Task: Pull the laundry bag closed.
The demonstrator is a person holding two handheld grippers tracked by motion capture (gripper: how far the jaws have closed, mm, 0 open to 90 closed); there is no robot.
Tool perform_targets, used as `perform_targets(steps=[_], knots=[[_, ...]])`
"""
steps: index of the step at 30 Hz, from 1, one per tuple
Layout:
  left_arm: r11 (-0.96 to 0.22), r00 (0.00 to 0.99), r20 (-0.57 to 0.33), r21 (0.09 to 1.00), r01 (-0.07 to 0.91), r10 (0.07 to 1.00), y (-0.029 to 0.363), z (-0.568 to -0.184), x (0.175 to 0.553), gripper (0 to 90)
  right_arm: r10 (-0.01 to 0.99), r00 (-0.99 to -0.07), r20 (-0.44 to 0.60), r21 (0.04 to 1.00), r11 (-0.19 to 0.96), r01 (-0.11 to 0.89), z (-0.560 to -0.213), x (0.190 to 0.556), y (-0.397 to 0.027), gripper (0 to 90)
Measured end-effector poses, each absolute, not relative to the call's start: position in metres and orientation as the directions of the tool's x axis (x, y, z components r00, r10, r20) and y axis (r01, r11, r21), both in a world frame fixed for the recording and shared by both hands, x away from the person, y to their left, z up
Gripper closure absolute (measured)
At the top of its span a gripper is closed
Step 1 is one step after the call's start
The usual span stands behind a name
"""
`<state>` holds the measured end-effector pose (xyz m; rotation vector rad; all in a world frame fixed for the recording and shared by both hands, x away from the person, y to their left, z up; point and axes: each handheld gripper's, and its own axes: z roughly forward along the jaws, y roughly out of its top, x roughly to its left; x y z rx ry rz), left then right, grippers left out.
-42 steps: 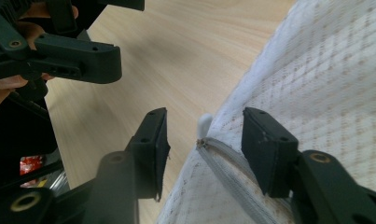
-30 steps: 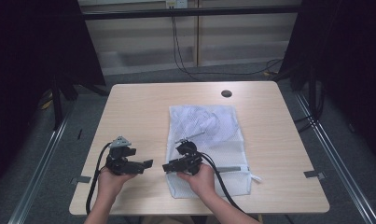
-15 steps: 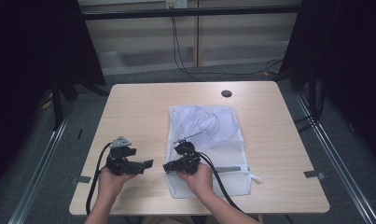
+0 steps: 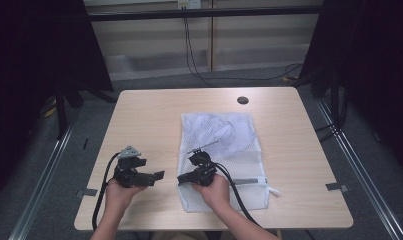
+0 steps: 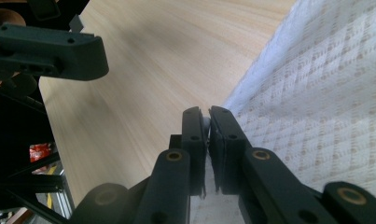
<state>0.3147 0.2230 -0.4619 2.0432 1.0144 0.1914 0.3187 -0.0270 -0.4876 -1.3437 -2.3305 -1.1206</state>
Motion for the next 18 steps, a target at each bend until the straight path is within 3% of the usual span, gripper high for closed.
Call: perform_targets(steps=[11,18], knots=[[-0.345,0.670,-0.205,0.729,0.590,0.713,0.2230,-0.4621,0.3153,8.8,0.646,-0.539,0.540,0.489,0.281,0.826,-0.4932,0.3190,-0.0231,79.9],[-0.346,0.675,-0.215,0.727,0.593,0.706,0.2221,-0.4622,0.3147,8.9,0.648,-0.541,0.535,0.504,0.269,0.821,-0.4908,0.3198,-0.0266,86.1]])
